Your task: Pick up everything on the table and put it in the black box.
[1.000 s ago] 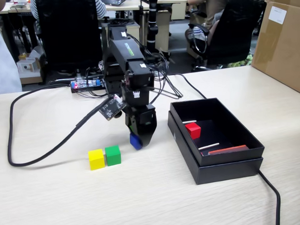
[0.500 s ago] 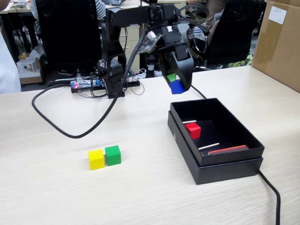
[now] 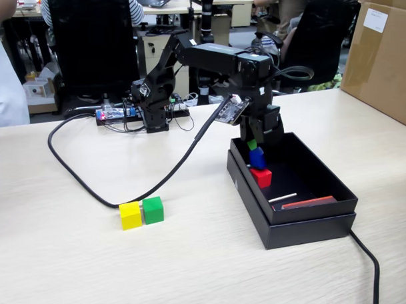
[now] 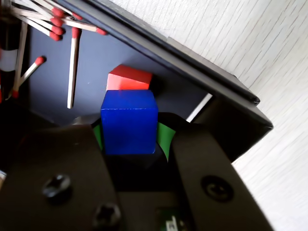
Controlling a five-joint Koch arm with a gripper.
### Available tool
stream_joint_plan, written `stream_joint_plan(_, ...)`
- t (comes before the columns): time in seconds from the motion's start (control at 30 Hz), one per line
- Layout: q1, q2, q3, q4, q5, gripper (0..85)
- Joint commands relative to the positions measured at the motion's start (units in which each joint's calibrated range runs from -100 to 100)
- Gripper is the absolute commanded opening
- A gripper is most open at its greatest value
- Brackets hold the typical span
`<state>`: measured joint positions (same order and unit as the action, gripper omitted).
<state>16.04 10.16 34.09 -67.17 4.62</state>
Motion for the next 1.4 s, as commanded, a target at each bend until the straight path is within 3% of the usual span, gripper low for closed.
stream_joint_plan(0.0, 0.05, -0.01, 4.35, -2.42, 0.49, 23.0)
stream_joint_plan(0.2, 0.0, -8.96, 1.08, -2.42, 0.73, 42.2)
stream_joint_plan(0.43, -3.37, -32.82, -1.27, -2.42, -0.59, 44.0)
stream_joint_plan(0.63, -11.77, -43.5, -7.08, -2.42, -5.47, 44.1)
stream_joint_plan(0.77, -18.36, -40.86, -11.61, -2.33, -8.99, 48.3)
stream_joint_plan(0.97, -24.08, -28.0, -12.79, -1.64, -11.14, 48.9)
stream_joint_plan(1.37, -26.62, -4.94, -1.55, -1.04, -12.65, 47.9)
